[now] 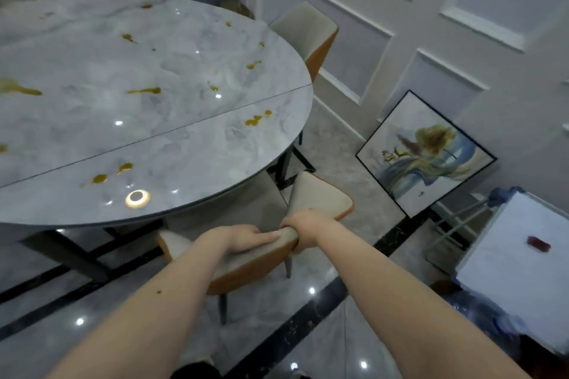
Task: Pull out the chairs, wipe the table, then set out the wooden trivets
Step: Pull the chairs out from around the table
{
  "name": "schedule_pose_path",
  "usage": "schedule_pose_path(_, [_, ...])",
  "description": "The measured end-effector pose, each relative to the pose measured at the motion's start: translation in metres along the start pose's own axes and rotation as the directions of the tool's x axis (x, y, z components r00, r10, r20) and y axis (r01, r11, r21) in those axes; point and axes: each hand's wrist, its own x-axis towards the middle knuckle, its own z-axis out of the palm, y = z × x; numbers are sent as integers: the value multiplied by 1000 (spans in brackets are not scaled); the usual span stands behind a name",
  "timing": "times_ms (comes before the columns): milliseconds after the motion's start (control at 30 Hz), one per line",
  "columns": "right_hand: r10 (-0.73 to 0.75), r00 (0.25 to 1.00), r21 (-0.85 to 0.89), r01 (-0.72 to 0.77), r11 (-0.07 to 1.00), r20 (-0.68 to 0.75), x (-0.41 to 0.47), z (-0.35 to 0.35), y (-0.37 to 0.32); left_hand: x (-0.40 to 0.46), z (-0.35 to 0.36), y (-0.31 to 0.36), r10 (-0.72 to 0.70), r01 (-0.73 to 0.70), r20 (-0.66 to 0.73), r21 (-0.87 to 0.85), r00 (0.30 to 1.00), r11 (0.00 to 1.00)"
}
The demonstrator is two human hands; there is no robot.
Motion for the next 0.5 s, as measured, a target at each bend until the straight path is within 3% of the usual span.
schedule_pose_path(167, [-89, 994, -52, 86, 995, -61, -10, 7, 16, -14, 29, -9, -62, 41, -224, -96, 973, 995])
schedule_pose_path(367, [48, 997, -51, -52, 997, -68, -13, 9, 15, -17, 52, -2, -182, 273, -468, 134, 865, 953])
schedule_pose_path(500, [92, 993, -62, -97, 993, -79, -12, 11, 10, -16, 56, 4, -179, 332, -504, 231, 845, 915])
